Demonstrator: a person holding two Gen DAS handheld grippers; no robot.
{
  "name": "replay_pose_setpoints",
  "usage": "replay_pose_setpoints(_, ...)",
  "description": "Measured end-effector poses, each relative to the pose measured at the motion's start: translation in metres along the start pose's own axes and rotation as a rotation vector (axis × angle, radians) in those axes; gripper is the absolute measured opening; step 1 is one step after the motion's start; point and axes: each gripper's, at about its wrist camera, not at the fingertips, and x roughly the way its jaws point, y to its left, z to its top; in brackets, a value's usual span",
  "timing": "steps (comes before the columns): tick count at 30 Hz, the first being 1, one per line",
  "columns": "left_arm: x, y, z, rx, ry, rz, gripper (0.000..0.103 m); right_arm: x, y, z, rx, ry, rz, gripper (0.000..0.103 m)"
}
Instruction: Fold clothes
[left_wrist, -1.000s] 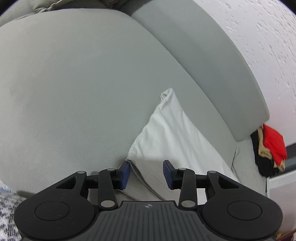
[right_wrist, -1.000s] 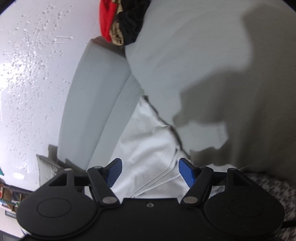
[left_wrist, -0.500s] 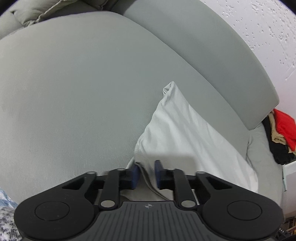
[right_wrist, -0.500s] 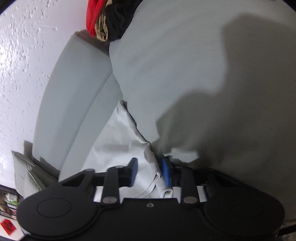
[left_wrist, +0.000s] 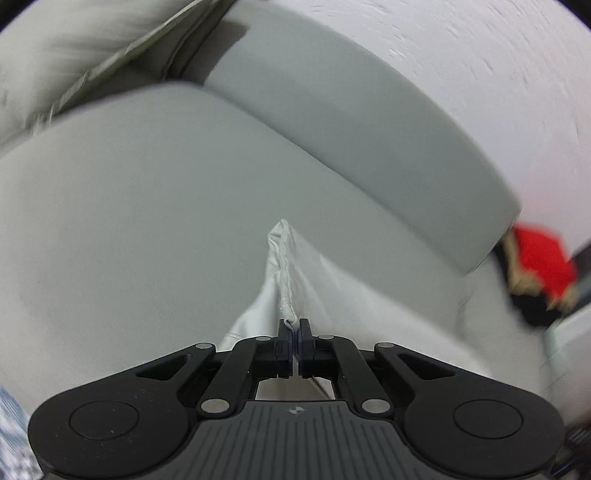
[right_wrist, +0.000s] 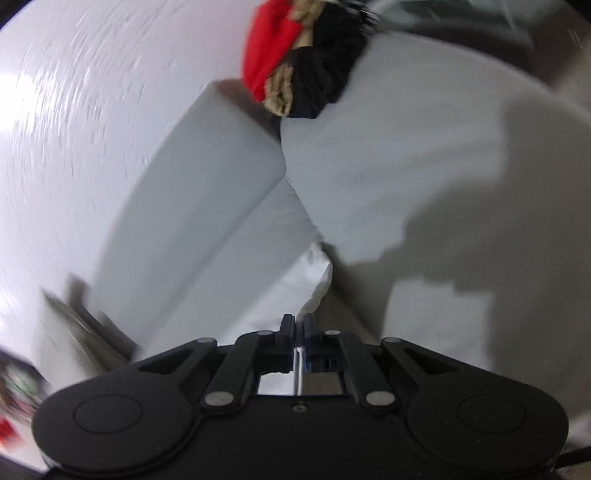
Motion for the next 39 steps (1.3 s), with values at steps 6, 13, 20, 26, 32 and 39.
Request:
replay_pose_setpoints(6,-0.026,0.025,0.007,-0.062,0.041,0.002,0.001,-0.026,-0.011,-0.001,0.048,0.018,0.019,0.005)
replay_pose_setpoints(13,-0.023,0.017,-0.031,0.150,0.060,0.171,0.001,-0.031,-0.025,-0.024,-0.046,0.053,-0.075,0.005)
replay_pose_setpoints(20,0.001,0.018,-0.067,0.352,0.096,0.382,0.017,-0.011,-0.036,-0.049,-0.158,0.116,-0.204,0.011)
replay_pose_setpoints(26,-0.040,0.007,-0.068,0.424,-0.045,0.504,0.028,-0.043,-0.021,-0.049,-0.247,0.047,-0.204,0.049)
replay_pose_setpoints(32,-0.037,-0.019,-0.078,0.532,-0.092,0.383,0.034,-0.022,0.005,-0.047,-0.331,0.049,-0.130,0.016)
replay_pose_setpoints(39,0.033,-0.046,-0.100,0.662,-0.001,0.373,0.034,0.067,0.013,-0.053,-0.339,0.197,-0.150,0.011)
